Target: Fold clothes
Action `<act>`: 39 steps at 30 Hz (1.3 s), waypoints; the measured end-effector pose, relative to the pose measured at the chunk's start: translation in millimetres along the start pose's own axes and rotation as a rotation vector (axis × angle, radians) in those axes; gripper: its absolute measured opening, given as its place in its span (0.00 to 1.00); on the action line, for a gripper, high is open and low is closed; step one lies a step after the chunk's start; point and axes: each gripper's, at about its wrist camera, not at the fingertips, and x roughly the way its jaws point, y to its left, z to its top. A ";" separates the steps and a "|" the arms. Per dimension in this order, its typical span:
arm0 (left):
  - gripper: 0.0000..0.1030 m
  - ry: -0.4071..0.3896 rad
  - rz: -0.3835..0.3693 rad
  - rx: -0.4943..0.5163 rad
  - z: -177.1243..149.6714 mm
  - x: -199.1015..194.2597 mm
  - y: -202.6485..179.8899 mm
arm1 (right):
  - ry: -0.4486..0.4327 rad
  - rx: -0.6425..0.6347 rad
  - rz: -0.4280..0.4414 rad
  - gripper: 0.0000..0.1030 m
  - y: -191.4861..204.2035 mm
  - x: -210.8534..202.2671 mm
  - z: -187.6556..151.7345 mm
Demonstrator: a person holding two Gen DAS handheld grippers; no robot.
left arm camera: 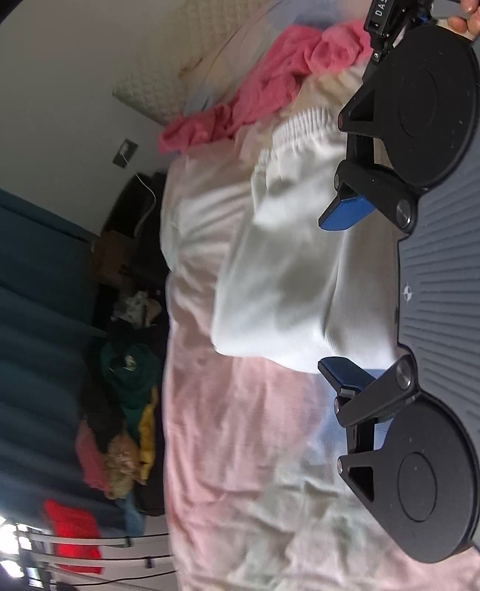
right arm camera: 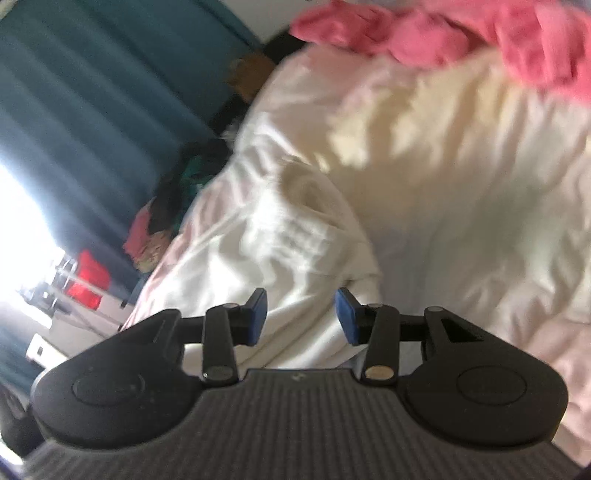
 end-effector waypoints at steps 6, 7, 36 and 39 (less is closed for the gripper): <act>0.79 -0.089 -0.018 0.051 0.7 -92.0 -39.6 | -0.056 -0.216 0.057 0.44 59.7 -82.9 -7.1; 0.80 -0.104 -0.011 0.063 -0.7 -108.4 -46.6 | -0.066 -0.249 0.073 0.44 68.7 -97.3 -8.8; 1.00 -0.348 0.133 0.194 -135.3 -306.4 -81.1 | -0.344 -0.591 0.089 0.93 100.9 -234.0 -140.3; 1.00 -0.363 0.157 0.188 -143.4 -297.1 -76.5 | -0.327 -0.588 0.068 0.93 93.9 -220.6 -150.0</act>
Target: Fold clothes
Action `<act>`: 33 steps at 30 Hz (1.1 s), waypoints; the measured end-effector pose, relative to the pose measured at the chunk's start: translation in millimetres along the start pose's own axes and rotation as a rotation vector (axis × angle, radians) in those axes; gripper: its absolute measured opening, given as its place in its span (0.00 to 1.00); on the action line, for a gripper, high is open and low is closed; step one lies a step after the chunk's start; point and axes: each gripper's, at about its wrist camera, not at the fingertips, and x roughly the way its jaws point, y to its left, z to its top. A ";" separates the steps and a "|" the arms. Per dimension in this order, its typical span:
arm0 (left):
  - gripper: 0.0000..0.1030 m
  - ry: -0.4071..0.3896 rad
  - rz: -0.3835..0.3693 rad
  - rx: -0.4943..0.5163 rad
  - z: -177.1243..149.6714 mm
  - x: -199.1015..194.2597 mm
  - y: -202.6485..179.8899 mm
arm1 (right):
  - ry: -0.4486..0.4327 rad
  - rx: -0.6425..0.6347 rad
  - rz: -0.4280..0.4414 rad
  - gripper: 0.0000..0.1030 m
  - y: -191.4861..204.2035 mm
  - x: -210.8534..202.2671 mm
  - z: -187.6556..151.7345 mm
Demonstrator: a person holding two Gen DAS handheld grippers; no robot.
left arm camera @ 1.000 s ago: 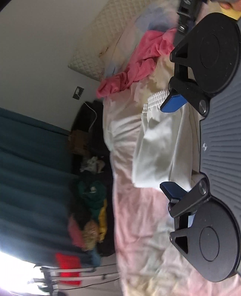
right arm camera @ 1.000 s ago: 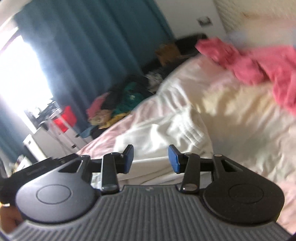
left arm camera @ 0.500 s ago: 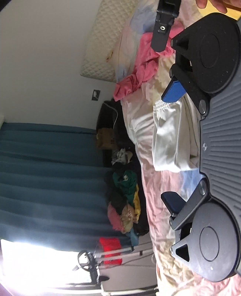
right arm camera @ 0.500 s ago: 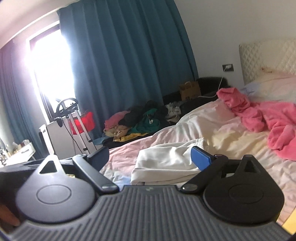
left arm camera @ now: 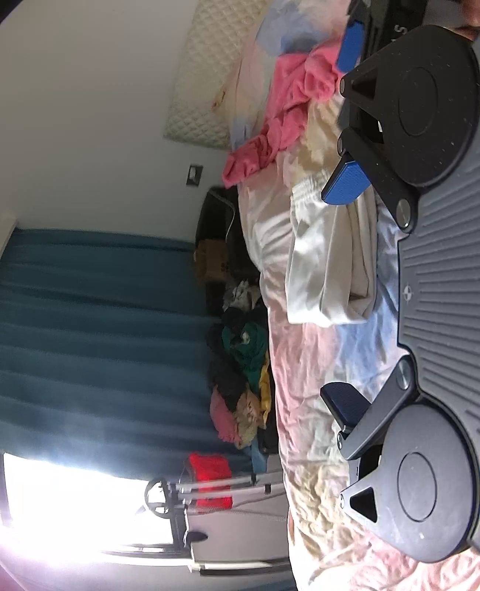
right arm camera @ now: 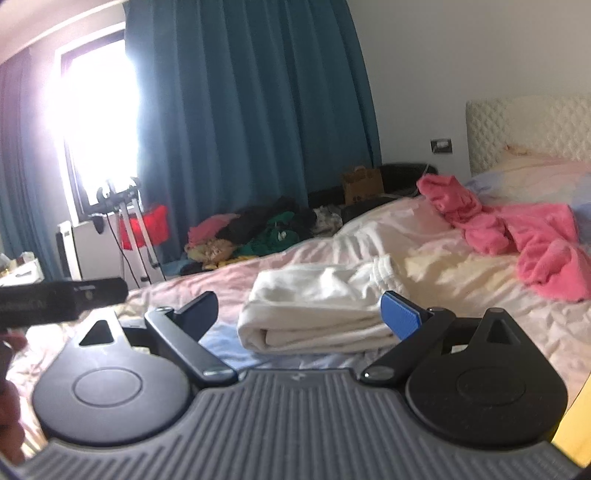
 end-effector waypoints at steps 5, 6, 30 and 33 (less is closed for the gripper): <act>1.00 0.020 0.003 -0.014 -12.5 19.6 8.4 | 0.031 -0.005 -0.017 0.93 -0.3 13.3 -15.1; 1.00 0.027 -0.001 -0.020 -15.4 23.8 10.3 | 0.025 -0.009 -0.022 0.93 0.4 13.9 -17.0; 1.00 0.052 0.018 -0.014 -29.2 42.5 16.0 | 0.064 -0.053 -0.083 0.93 7.2 31.3 -24.7; 1.00 0.048 0.026 -0.013 -28.8 40.9 15.9 | 0.074 -0.063 -0.083 0.93 8.5 32.2 -24.7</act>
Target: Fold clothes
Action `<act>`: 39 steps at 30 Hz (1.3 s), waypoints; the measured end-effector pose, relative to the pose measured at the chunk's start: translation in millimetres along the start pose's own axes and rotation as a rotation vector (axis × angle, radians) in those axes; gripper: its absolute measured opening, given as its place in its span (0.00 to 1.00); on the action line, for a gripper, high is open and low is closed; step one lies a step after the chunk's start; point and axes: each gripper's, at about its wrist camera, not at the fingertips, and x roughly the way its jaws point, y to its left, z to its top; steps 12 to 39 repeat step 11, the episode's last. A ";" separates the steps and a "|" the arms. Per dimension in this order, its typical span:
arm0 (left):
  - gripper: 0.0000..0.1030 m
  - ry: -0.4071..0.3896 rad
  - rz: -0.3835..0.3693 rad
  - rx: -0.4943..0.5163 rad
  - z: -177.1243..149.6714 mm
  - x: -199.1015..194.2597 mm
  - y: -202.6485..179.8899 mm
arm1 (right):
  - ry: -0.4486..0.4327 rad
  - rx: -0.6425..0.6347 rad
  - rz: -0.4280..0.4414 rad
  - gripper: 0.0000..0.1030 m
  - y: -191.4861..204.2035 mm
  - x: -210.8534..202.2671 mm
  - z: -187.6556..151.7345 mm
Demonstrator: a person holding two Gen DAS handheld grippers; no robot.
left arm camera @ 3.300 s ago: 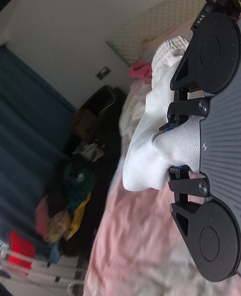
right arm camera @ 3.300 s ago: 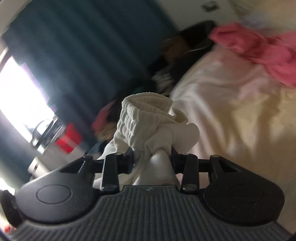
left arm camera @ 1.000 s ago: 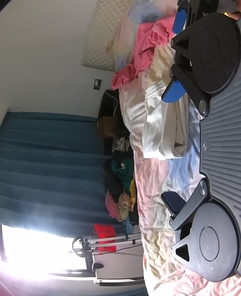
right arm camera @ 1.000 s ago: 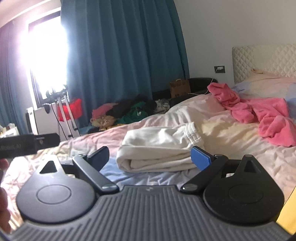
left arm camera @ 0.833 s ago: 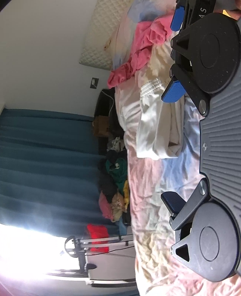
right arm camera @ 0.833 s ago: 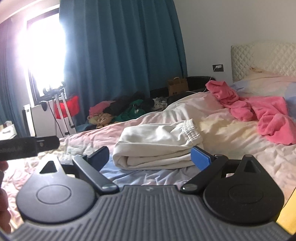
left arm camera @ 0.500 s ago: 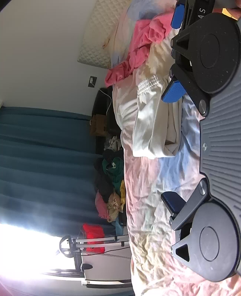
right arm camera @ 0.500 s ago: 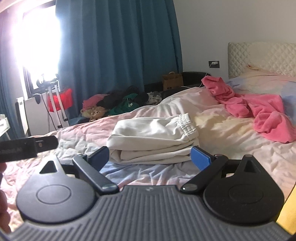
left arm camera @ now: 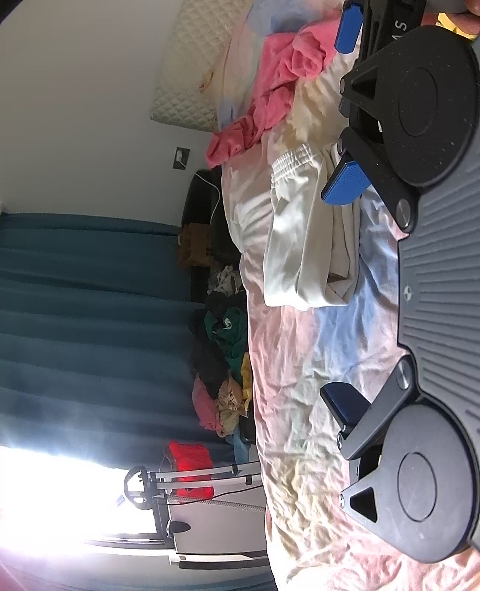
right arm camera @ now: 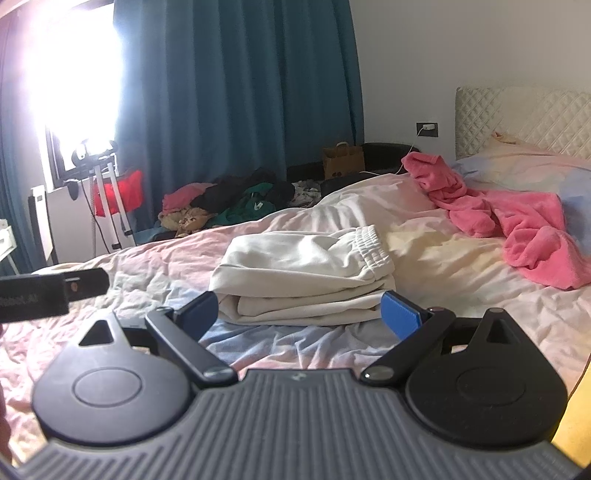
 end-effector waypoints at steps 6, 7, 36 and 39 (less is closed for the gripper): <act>1.00 0.002 0.012 0.011 -0.6 -0.4 -0.5 | 0.015 -0.021 0.001 0.93 2.8 3.0 0.6; 1.00 0.003 0.016 0.019 -1.1 -0.6 -1.3 | 0.018 -0.022 0.000 0.93 3.2 3.8 0.8; 1.00 0.005 0.006 0.021 -1.6 -0.8 -1.3 | 0.026 -0.023 0.004 0.93 4.5 5.1 1.3; 1.00 0.005 0.006 0.021 -1.6 -0.8 -1.3 | 0.026 -0.023 0.004 0.93 4.5 5.1 1.3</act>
